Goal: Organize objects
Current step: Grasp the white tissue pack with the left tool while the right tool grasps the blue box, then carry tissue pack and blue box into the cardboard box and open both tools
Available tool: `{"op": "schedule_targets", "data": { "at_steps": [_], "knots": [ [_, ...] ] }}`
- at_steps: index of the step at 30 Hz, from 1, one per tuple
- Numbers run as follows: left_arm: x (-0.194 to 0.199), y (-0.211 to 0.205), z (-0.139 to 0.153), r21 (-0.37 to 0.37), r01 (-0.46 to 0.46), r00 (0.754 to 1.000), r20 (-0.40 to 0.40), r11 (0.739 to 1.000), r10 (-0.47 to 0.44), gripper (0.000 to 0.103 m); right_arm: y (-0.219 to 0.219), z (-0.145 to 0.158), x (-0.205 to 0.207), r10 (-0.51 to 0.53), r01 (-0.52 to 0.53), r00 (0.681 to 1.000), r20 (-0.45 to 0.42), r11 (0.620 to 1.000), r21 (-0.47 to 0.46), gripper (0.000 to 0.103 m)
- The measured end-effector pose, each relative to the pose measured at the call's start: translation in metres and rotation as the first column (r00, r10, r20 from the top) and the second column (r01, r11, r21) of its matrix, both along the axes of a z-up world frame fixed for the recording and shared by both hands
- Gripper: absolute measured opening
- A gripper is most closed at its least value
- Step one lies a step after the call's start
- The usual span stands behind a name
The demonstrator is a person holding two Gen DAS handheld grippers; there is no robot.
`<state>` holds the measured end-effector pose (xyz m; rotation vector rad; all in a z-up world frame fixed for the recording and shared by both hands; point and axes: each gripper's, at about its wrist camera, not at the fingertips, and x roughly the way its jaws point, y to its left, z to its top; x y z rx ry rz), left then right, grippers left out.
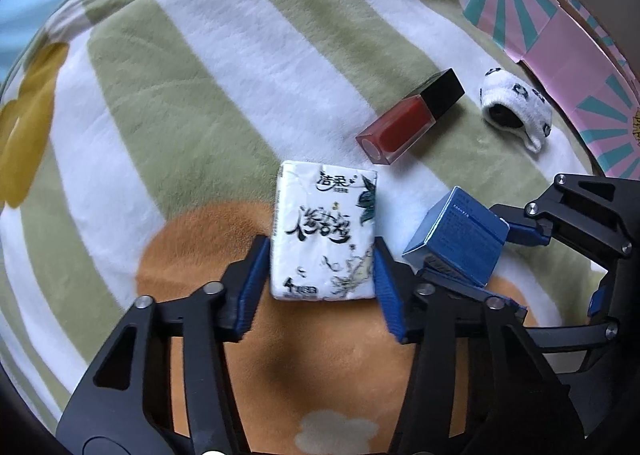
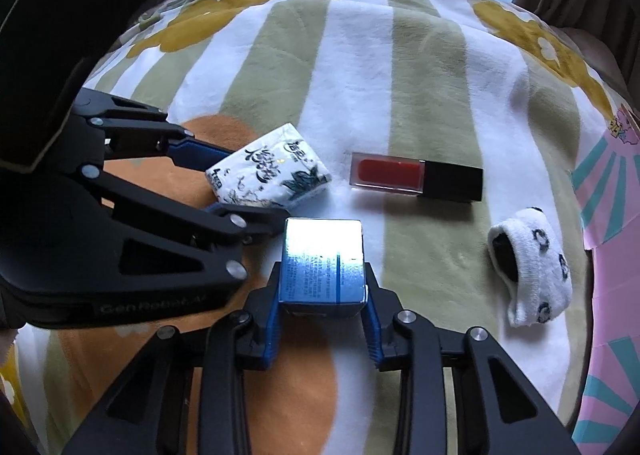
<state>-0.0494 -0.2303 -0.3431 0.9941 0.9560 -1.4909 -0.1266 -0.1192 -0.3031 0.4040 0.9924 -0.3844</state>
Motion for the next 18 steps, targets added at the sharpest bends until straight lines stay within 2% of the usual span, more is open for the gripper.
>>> {"op": "schedule_targets", "data": {
  "at_steps": [7, 11, 18],
  "knots": [
    [0.004, 0.006, 0.013, -0.023, -0.031, 0.999, -0.018, 0.999, 0.031, 0.043, -0.002, 0.018, -0.01, -0.008, 0.008, 1.0, 0.013, 1.0, -0.007, 0.031],
    [0.003, 0.012, 0.032, -0.049, -0.055, 0.998, -0.035, 0.997, 0.053, 0.043, -0.003, 0.041, -0.02, -0.006, 0.006, 1.0, 0.028, 1.0, -0.026, 0.031],
    [-0.005, 0.031, 0.098, -0.106, -0.122, 0.992, -0.047, 0.987, 0.118, 0.043, -0.006, 0.101, -0.045, -0.007, 0.01, 0.999, 0.054, 0.999, -0.042, 0.031]
  ]
}}
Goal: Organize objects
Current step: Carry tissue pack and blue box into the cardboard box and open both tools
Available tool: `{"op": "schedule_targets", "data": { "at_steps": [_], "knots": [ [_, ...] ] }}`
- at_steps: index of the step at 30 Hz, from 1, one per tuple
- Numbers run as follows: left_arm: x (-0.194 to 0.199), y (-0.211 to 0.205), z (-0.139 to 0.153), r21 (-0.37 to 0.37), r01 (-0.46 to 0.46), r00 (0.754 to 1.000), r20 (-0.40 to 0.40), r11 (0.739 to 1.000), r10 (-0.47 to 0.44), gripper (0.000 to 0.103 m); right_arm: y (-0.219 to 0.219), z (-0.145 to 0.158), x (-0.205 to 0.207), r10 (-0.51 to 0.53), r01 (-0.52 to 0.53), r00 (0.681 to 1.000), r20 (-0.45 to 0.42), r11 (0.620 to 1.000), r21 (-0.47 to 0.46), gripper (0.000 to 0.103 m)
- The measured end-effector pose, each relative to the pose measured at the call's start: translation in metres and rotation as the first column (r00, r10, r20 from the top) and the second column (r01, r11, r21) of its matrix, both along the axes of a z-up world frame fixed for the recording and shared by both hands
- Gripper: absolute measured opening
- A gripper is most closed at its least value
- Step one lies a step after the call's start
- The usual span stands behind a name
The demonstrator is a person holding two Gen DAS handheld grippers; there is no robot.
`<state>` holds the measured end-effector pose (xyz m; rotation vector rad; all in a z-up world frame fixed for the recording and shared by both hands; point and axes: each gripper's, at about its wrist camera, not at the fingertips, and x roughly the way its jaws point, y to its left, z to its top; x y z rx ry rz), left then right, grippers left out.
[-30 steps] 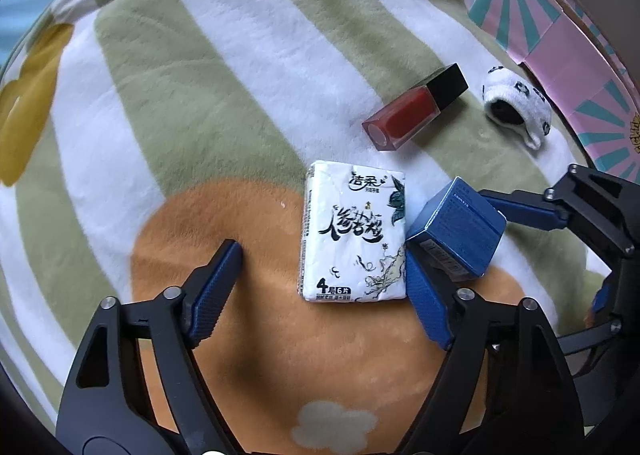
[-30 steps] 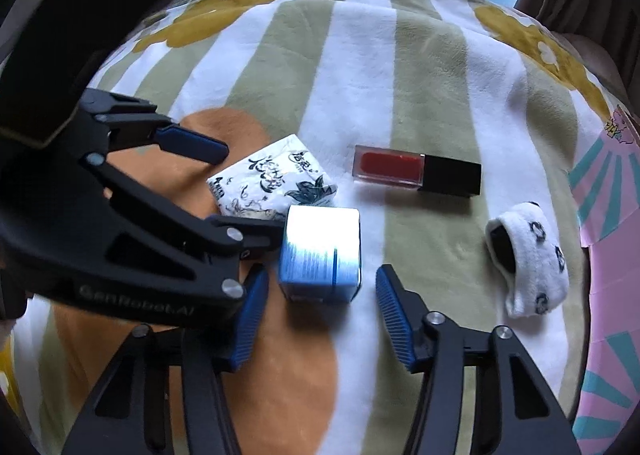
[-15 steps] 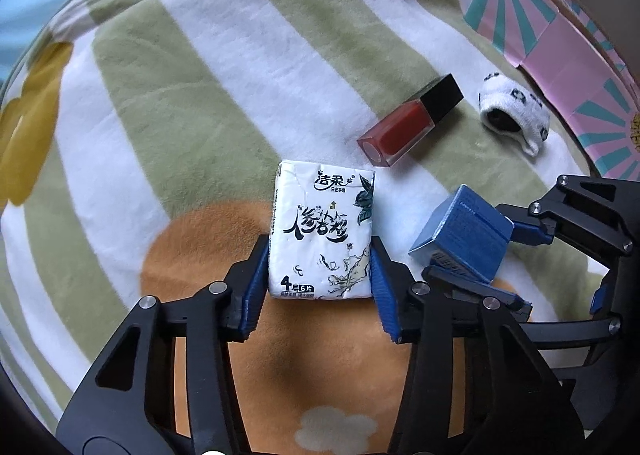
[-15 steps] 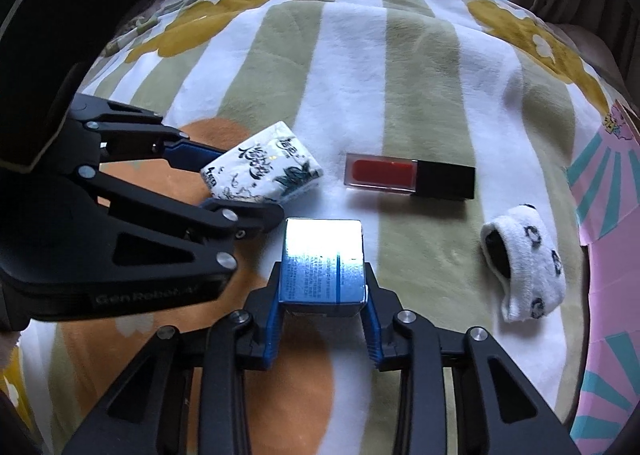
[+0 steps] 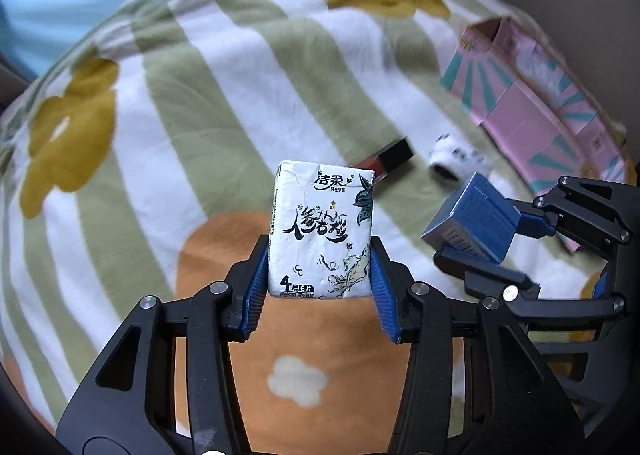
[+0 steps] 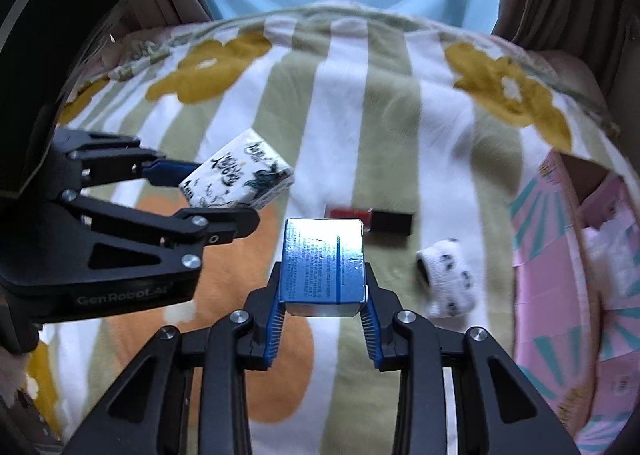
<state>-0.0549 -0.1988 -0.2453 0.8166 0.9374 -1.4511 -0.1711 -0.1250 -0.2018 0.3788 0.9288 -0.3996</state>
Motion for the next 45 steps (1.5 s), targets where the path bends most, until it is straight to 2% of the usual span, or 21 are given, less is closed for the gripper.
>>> {"op": "schedule_targets", "data": {
  "at_steps": [8, 15, 21, 24, 27, 37, 45],
  "knots": [
    [-0.012, 0.047, 0.082, -0.055, -0.143, 0.99, -0.032, 0.988, 0.141, 0.043, 0.001, 0.085, -0.044, -0.024, 0.024, 0.999, 0.03, 1.0, 0.001, 0.031],
    [-0.032, 0.107, 0.147, -0.09, -0.309, 0.95, -0.07, 0.947, 0.304, 0.043, 0.011, 0.141, -0.083, -0.016, 0.015, 0.998, 0.059, 1.0, 0.006, 0.031],
    [-0.053, 0.156, 0.18, -0.105, -0.427, 0.903, -0.093, 0.898, 0.419, 0.043, 0.028, 0.158, -0.115, 0.02, -0.021, 0.998, 0.051, 1.0, 0.015, 0.031],
    [-0.067, 0.176, 0.191, -0.117, -0.479, 0.878, -0.072, 0.87, 0.473, 0.043, 0.035, 0.16, -0.129, 0.039, -0.04, 0.998, 0.045, 0.999, 0.009, 0.031],
    [-0.08, 0.19, 0.195, -0.126, -0.506, 0.862, -0.07, 0.853, 0.502, 0.043, 0.039, 0.159, -0.139, 0.046, -0.046, 0.998, 0.046, 0.999, 0.007, 0.031],
    [-0.092, 0.194, 0.207, -0.153, -0.514, 0.857, -0.074, 0.844, 0.509, 0.043, 0.033, 0.169, -0.154, 0.045, -0.045, 0.996, 0.074, 0.999, -0.008, 0.031],
    [-0.108, 0.167, 0.218, -0.172, -0.461, 0.887, -0.066, 0.871, 0.456, 0.043, 0.008, 0.174, -0.172, -0.014, 0.016, 0.996, 0.088, 1.0, -0.017, 0.031]
  ]
}}
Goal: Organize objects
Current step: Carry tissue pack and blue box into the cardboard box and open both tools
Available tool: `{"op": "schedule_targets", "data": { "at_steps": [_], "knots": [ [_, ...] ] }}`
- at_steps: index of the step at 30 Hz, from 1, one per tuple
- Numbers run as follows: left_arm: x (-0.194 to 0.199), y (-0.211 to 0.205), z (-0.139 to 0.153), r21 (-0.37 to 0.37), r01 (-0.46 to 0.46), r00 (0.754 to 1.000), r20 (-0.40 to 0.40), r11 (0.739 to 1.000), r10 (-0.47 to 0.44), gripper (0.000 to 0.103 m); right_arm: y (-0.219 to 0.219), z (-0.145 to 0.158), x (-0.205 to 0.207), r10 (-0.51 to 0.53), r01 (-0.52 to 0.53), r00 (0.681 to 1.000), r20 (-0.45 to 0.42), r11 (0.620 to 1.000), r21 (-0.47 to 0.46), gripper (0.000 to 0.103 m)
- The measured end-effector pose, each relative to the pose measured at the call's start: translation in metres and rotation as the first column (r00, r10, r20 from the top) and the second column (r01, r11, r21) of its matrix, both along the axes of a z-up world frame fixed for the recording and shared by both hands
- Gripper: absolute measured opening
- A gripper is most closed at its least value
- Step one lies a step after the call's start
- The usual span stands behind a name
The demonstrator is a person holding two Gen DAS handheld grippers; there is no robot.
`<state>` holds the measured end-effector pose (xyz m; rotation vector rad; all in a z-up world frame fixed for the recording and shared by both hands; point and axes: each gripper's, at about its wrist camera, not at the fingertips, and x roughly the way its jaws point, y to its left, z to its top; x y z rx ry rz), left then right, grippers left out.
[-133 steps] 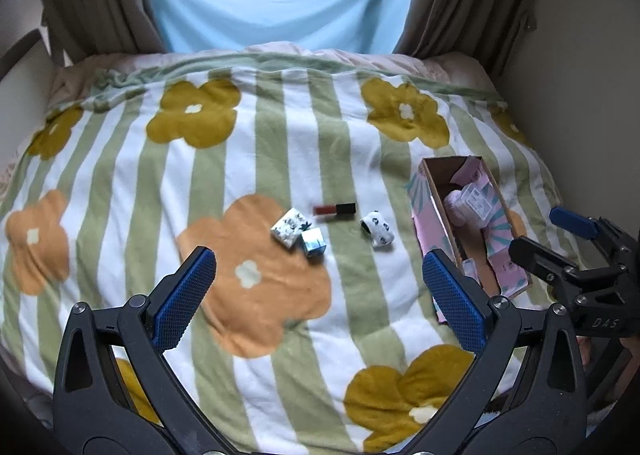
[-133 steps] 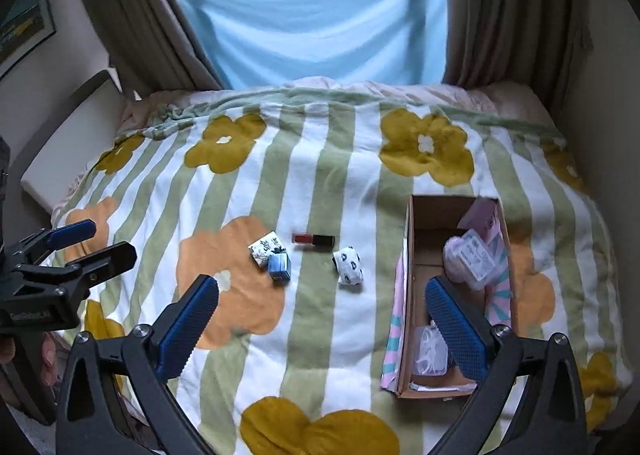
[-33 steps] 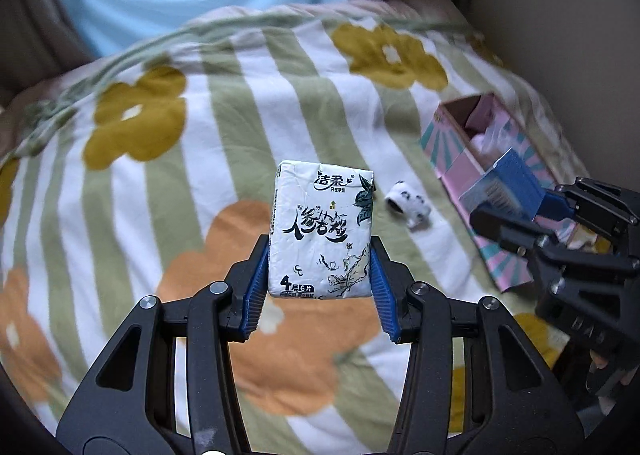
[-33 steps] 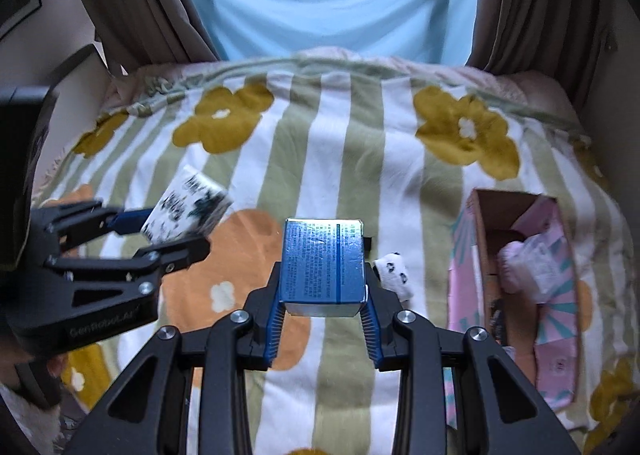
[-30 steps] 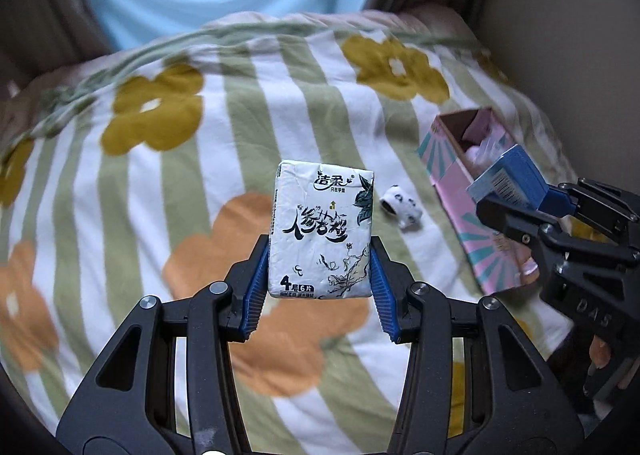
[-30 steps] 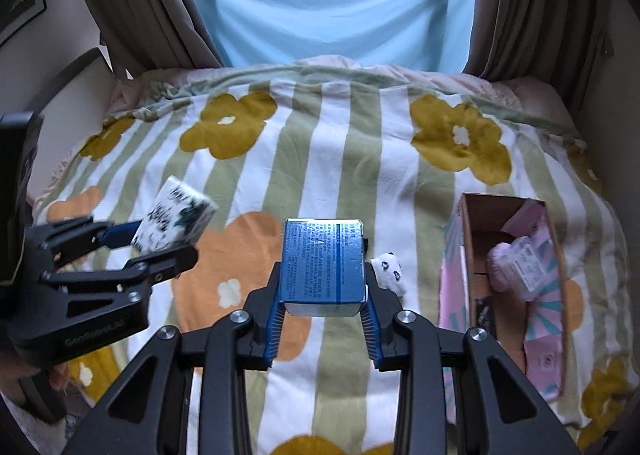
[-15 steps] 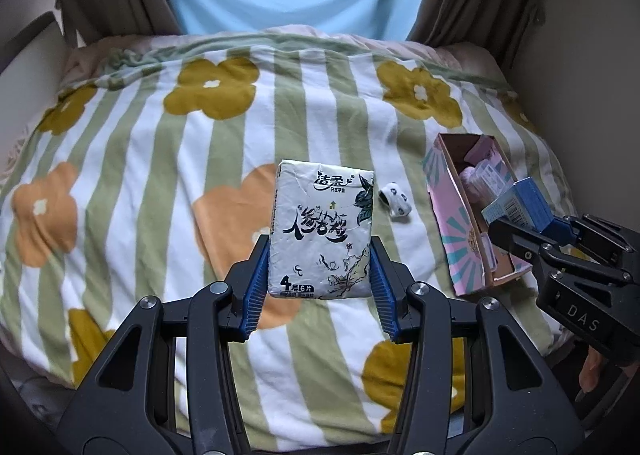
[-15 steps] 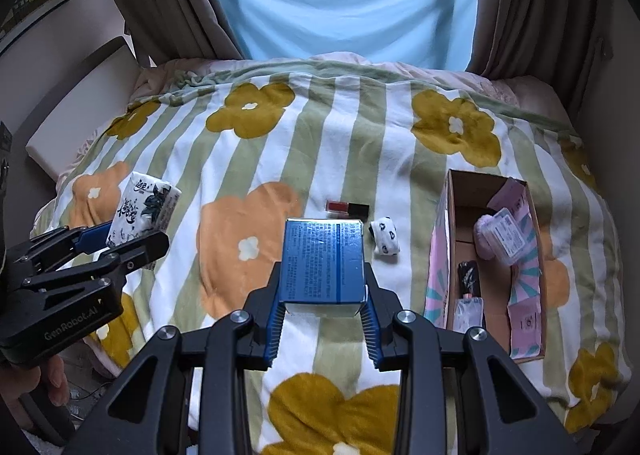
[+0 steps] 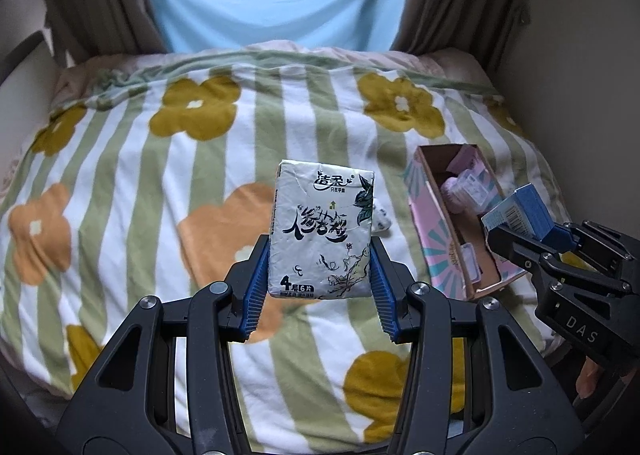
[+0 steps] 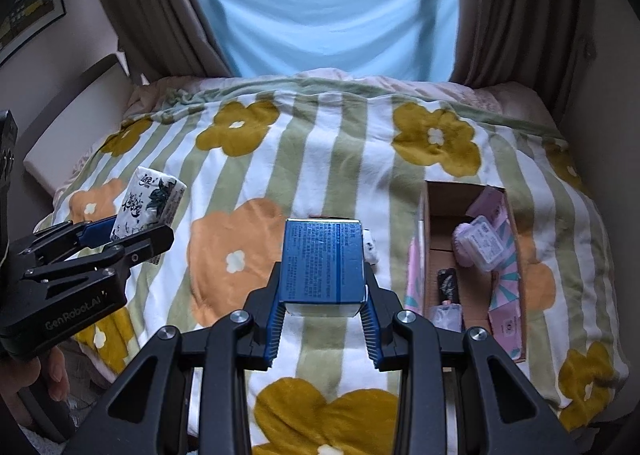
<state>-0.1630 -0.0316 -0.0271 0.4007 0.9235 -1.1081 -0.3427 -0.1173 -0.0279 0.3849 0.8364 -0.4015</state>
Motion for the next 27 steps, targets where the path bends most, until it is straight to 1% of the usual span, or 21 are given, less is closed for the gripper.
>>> {"op": "schedule_targets", "data": {
  "at_steps": [4, 10, 16, 19, 22, 27],
  "knots": [
    [-0.011, -0.025, 0.004, -0.012, 0.046, 0.999, -0.004, 0.999, -0.046, 0.043, -0.023, -0.001, -0.015, -0.055, 0.055, 0.998, -0.003, 0.998, -0.001, 0.031],
    [-0.039, -0.075, 0.008, -0.021, 0.127, 0.992, 0.007, 0.992, -0.127, 0.043, -0.064, -0.005, -0.039, -0.145, 0.144, 0.989, -0.028, 0.989, -0.016, 0.031],
    [-0.07, -0.133, -0.001, -0.005, 0.229, 0.973, -0.006, 0.973, -0.229, 0.043, -0.107, -0.028, -0.057, -0.23, 0.231, 0.97, -0.073, 0.973, 0.008, 0.031],
    [-0.086, -0.163, -0.012, 0.013, 0.279, 0.96, -0.023, 0.96, -0.278, 0.043, -0.128, -0.046, -0.062, -0.26, 0.263, 0.96, -0.104, 0.964, 0.024, 0.031],
    [-0.102, -0.196, -0.03, 0.042, 0.323, 0.946, -0.04, 0.945, -0.322, 0.043, -0.146, -0.067, -0.064, -0.277, 0.285, 0.951, -0.137, 0.958, 0.042, 0.031],
    [-0.126, -0.257, -0.073, 0.102, 0.379, 0.925, -0.08, 0.92, -0.372, 0.043, -0.173, -0.11, -0.063, -0.296, 0.316, 0.937, -0.188, 0.945, 0.088, 0.031]
  ]
}}
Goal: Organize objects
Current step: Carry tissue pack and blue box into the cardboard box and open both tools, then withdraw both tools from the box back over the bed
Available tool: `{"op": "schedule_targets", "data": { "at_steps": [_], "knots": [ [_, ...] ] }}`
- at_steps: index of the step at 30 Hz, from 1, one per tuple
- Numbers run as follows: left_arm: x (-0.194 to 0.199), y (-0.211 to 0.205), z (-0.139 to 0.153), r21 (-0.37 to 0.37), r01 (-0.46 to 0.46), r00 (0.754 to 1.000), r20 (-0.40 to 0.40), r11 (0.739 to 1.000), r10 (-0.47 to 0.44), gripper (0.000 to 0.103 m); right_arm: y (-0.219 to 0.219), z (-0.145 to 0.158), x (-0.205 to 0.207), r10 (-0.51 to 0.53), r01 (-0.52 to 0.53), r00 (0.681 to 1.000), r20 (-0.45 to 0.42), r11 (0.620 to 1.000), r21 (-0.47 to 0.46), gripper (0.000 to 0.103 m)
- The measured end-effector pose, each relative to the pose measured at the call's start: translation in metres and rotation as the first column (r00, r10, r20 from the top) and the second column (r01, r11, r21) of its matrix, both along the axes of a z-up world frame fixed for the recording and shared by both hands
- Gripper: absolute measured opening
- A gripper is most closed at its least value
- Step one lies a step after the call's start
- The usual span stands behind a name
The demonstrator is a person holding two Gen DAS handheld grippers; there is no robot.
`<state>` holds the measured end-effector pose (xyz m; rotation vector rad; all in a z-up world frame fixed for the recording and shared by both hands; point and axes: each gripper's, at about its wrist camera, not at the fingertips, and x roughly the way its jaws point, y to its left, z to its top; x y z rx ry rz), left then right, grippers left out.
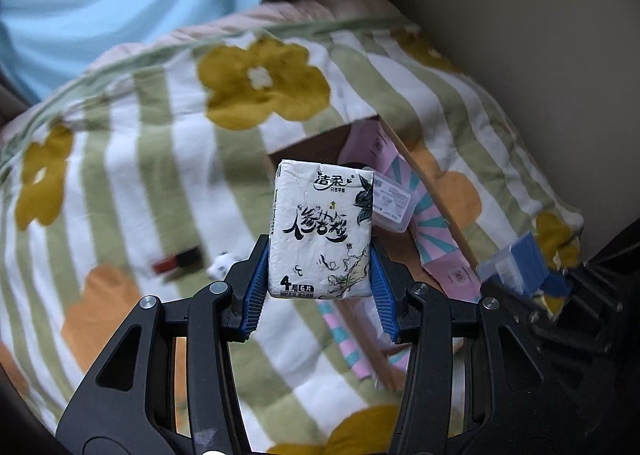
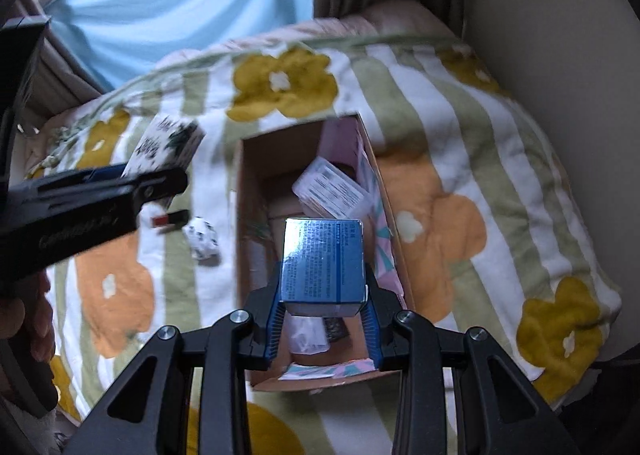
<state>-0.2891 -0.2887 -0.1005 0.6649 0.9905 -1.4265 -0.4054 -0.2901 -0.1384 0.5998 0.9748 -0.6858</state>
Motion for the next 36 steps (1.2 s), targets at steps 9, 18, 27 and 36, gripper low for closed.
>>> {"op": "schedule_targets", "data": {
  "at_steps": [9, 18, 27, 36],
  "knots": [
    [-0.019, -0.084, -0.075, 0.082, -0.012, 1.0, 0.028, 0.997, 0.01, 0.043, -0.03, -0.07, 0.025, 0.009, -0.006, 0.999, -0.039, 0.998, 0.07, 0.031],
    [-0.015, -0.115, -0.125, 0.127, -0.034, 0.999, 0.038, 0.991, 0.029, 0.043, -0.043, -0.103, 0.045, 0.012, -0.007, 0.998, -0.067, 0.997, 0.073, 0.031],
    [-0.026, -0.116, -0.13, 0.119, 0.011, 0.997, 0.079, 0.993, -0.02, 0.043, -0.037, -0.113, 0.049, 0.026, -0.02, 0.997, -0.071, 0.997, 0.08, 0.031],
    [-0.035, -0.108, -0.11, 0.062, 0.081, 0.994, 0.063, 0.995, -0.085, 0.103, -0.031, -0.102, 0.043, 0.011, -0.011, 1.0, 0.006, 0.995, 0.1, 0.103]
  ]
}}
